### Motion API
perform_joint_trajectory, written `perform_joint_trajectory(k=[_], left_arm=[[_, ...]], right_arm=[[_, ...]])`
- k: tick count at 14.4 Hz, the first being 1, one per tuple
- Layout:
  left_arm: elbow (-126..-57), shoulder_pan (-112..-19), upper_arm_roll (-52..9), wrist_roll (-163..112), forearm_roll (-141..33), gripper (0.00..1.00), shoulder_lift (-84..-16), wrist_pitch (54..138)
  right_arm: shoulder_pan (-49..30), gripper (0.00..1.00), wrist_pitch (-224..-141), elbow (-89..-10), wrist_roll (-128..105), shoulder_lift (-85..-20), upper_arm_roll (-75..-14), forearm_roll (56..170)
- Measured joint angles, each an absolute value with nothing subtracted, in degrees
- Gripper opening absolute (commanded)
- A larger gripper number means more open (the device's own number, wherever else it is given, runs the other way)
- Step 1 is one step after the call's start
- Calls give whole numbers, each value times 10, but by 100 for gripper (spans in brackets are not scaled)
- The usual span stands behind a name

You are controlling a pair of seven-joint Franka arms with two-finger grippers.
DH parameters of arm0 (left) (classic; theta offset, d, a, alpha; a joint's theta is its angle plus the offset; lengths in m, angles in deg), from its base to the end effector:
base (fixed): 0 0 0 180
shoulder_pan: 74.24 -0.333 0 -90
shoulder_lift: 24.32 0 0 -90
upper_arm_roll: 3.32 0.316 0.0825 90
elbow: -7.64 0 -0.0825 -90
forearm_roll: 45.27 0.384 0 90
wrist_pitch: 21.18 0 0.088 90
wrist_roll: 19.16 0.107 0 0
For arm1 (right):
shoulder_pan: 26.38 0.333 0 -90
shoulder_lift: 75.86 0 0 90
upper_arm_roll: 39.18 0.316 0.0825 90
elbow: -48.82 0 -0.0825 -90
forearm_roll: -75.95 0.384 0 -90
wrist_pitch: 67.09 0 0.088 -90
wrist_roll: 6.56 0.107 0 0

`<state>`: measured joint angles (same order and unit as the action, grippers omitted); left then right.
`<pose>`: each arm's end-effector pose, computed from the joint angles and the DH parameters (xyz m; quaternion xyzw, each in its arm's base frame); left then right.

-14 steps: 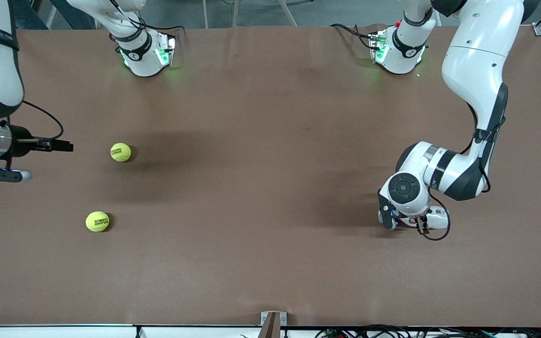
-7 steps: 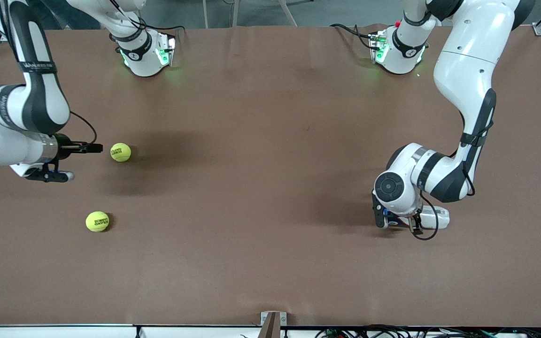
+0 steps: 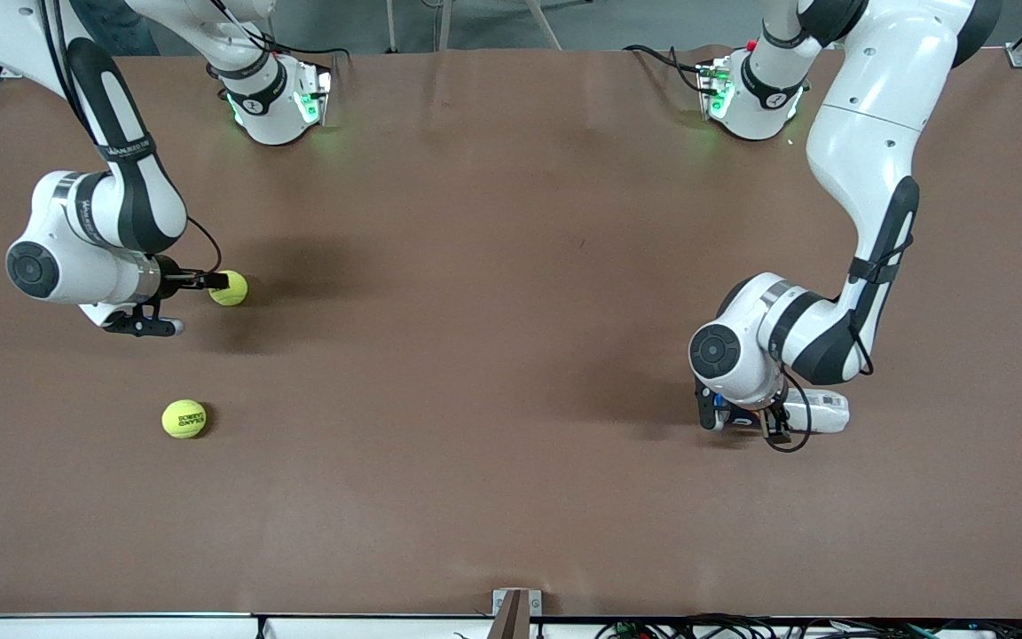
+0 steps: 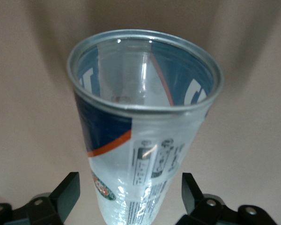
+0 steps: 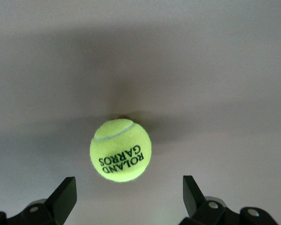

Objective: Insert tennis ball vertically with right arm
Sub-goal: 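Grasp the nearer tennis ball with the right gripper while the left gripper moves the tube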

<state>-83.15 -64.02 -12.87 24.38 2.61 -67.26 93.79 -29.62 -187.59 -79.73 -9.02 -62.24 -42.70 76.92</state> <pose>0.6518 -0.1728 0.1875 -0.6742 0.6686 0.1939 0.2466 0.4942 -0.0583 0.2363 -0.9813 0.0429 0.1872 0.0142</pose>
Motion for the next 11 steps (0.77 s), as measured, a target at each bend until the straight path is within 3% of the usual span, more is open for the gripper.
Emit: perform_joint_trajectory(k=[11], left_arm=[[-832,-637,-127,211,55,80,-696,938]], right_arm=[[-292,100,-1903,-797,-90,-584,-425,786]])
